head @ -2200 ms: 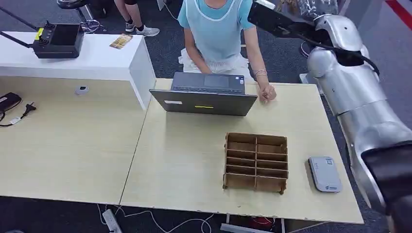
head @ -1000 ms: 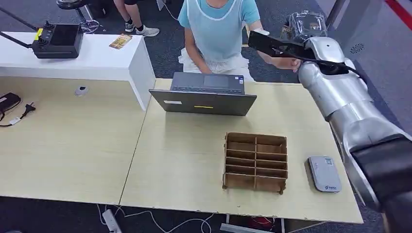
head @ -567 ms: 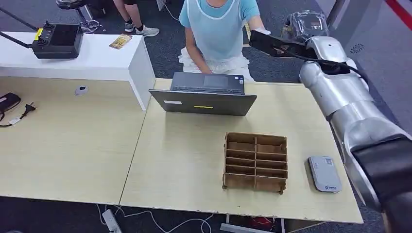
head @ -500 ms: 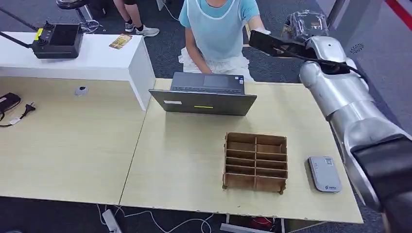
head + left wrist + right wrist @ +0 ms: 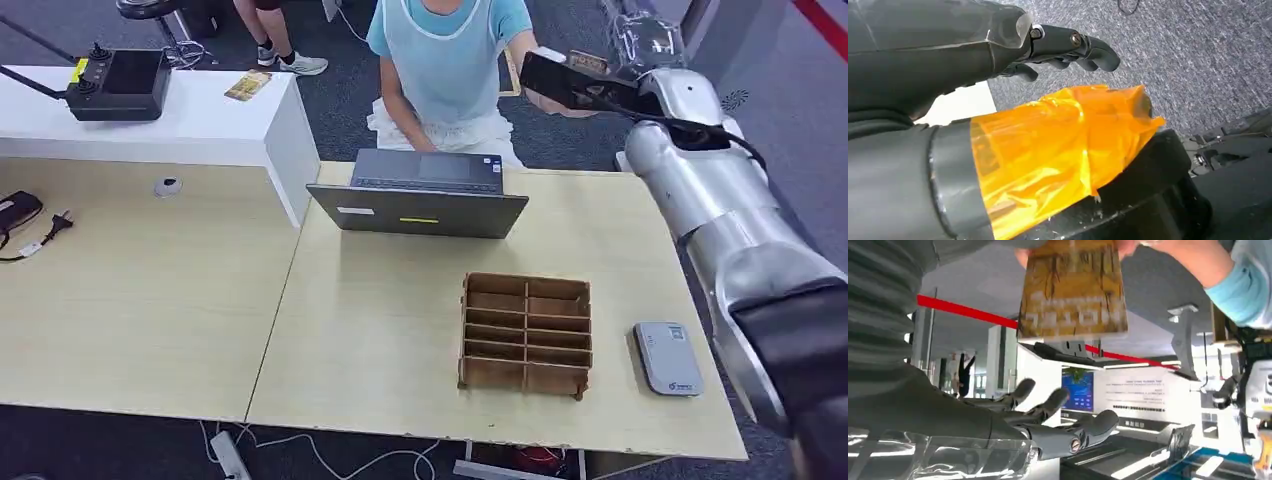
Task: Pass the card to the sensor for recognition and then transmit it.
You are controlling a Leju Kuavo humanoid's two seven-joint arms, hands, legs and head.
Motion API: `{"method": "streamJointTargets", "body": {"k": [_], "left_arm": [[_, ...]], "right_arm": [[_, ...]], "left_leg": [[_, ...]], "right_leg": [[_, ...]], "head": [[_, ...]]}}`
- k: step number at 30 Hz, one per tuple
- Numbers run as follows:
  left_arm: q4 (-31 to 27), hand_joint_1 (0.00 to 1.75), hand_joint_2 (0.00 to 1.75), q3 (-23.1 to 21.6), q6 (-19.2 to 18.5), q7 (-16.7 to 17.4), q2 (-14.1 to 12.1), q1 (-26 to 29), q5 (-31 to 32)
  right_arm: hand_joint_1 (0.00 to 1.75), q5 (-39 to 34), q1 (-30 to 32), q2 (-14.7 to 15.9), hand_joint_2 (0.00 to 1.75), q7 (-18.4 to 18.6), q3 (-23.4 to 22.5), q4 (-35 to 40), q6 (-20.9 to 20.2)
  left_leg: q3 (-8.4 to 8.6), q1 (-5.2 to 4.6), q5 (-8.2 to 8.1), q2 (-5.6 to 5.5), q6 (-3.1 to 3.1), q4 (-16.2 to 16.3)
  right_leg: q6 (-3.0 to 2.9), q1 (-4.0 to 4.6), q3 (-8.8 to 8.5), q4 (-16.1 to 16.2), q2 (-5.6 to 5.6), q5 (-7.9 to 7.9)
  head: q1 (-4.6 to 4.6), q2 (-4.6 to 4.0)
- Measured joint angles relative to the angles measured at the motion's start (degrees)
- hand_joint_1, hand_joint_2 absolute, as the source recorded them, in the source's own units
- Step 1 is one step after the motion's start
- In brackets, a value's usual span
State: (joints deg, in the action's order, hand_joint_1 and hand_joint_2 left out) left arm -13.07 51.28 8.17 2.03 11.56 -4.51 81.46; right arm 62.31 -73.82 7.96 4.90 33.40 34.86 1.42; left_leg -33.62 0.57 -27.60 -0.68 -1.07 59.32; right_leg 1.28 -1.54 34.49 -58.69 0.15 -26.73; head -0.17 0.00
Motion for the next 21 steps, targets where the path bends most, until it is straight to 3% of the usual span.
{"method": "streamJointTargets", "body": {"k": [5,9,14,21], "left_arm": [[0.0,0.0,0.0,0.0,0.1,-0.5,-0.2,0.2,-0.5],[0.0,0.0,0.0,0.0,0.3,-0.7,-0.2,0.3,-0.8],[0.0,0.0,0.0,0.0,0.6,-0.9,-0.4,0.4,-1.1],[0.0,0.0,0.0,0.7,1.2,-2.1,-0.4,0.4,-2.7]], "right_arm": [[0.0,-5.2,1.2,1.3,1.75,-1.3,-3.5,5.4,3.8],[0.0,-14.6,4.6,1.6,1.75,-3.3,-9.1,12.6,7.3],[0.0,-32.3,11.4,1.5,1.75,-7.7,-16.5,24.9,1.4],[0.0,-49.6,21.9,1.9,1.75,-12.0,-20.5,40.8,-3.4]], "left_leg": [[-0.01,-0.01,0.0,0.0,0.0,0.0],[-0.02,-0.01,-0.01,0.0,0.01,0.0],[-0.02,0.0,-0.01,-0.02,0.01,0.0],[-0.01,0.02,-0.02,-0.02,0.01,0.0]], "right_leg": [[0.0,-0.01,0.0,0.0,0.0,0.0],[0.0,-0.01,0.0,0.0,0.0,0.0],[0.0,0.0,0.0,0.0,-0.01,0.0],[0.0,0.03,0.0,0.0,-0.04,-0.01]], "head": [[0.0,0.0],[0.02,0.0],[0.0,0.0],[0.02,0.0]]}}
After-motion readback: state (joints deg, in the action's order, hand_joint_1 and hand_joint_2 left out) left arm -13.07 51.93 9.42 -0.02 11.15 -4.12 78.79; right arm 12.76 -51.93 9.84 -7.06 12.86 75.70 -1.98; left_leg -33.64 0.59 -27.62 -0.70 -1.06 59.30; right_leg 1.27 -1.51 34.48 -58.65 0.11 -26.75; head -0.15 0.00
